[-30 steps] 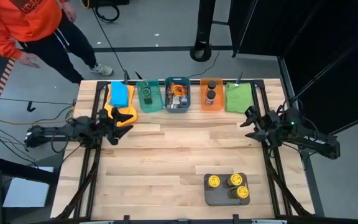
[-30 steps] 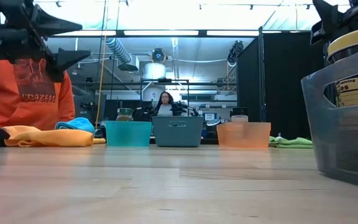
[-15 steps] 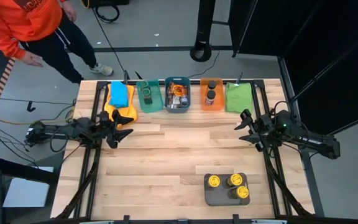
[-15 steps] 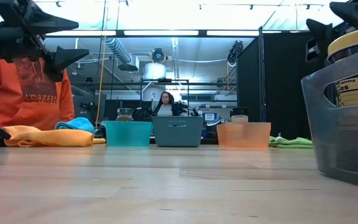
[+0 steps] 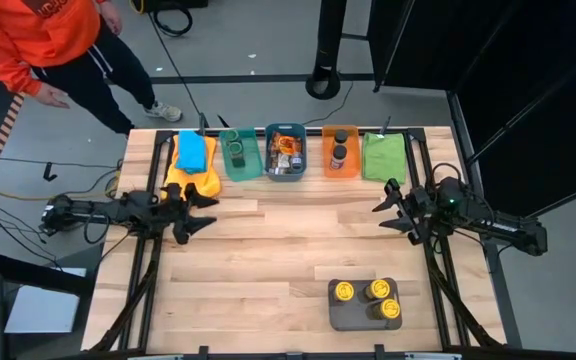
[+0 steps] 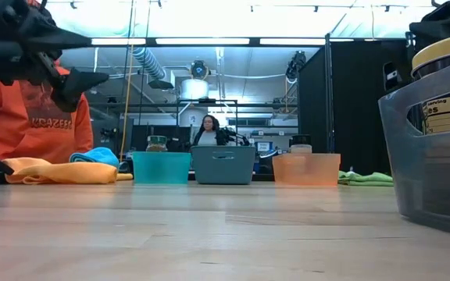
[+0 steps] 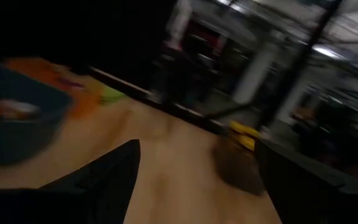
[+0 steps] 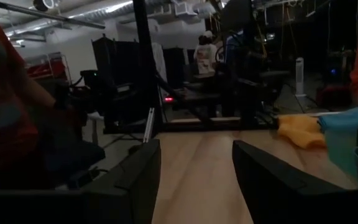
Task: Sort spices by type
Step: Return to Home Position
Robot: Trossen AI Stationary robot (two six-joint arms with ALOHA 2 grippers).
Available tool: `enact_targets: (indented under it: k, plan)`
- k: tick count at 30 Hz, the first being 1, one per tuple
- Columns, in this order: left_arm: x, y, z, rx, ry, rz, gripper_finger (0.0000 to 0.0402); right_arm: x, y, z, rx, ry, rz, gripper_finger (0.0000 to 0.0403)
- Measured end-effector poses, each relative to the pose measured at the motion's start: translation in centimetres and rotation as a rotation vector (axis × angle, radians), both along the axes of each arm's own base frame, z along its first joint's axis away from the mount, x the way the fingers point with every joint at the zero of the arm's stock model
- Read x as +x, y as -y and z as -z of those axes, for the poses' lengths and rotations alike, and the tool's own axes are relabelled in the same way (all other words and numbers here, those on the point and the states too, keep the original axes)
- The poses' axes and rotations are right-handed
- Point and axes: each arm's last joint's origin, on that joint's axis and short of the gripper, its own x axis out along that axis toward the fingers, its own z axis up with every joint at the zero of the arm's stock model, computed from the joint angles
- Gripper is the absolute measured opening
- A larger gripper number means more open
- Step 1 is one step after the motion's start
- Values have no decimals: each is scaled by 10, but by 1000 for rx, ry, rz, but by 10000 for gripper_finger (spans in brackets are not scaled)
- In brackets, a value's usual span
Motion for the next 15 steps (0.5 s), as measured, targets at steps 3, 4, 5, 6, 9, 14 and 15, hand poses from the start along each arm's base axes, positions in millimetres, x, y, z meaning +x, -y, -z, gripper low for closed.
enact_targets:
  k: [3, 4, 5, 6, 9, 14, 15]
  plan:
    - [0, 3, 0, 13, 0, 112, 321, 0, 0, 2, -26, -7, 5, 206]
    - [0, 4, 0, 10, 0, 129, 321, 0, 0, 3, -27, -16, 8, 206]
    - [0, 4, 0, 8, 0, 141, 321, 1, 1, 4, -24, -26, 19, 206]
    - [0, 4, 0, 7, 0, 143, 321, 1, 1, 5, -19, -38, 34, 206]
    - [0, 4, 0, 10, -3, 142, 321, 1, 2, 7, -9, -60, 73, 206]
    - [0, 4, 4, 13, -40, 134, 321, 1, 2, 6, -32, -51, 82, 206]
    - [0, 4, 5, 12, -50, 127, 321, 1, 2, 7, -31, -53, 82, 206]
